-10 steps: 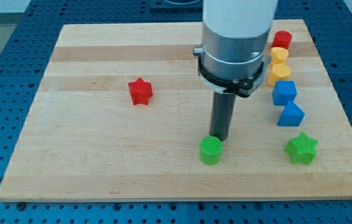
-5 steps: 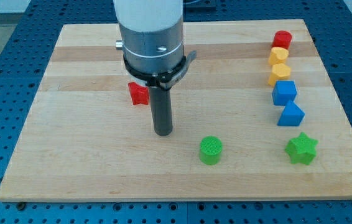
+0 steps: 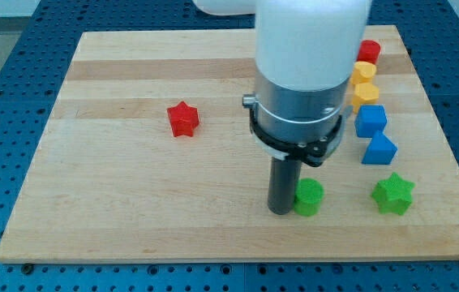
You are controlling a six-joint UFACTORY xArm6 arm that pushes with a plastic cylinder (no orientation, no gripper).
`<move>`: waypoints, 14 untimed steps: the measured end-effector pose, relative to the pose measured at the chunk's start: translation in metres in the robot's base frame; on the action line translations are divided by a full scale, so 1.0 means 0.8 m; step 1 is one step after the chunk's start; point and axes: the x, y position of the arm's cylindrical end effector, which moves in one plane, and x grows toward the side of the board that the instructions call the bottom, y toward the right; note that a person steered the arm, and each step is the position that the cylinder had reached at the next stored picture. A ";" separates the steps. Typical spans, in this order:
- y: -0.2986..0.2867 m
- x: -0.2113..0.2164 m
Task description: Move the green circle to the left side of the green star
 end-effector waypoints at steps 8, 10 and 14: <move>0.014 -0.009; 0.022 -0.005; 0.050 -0.005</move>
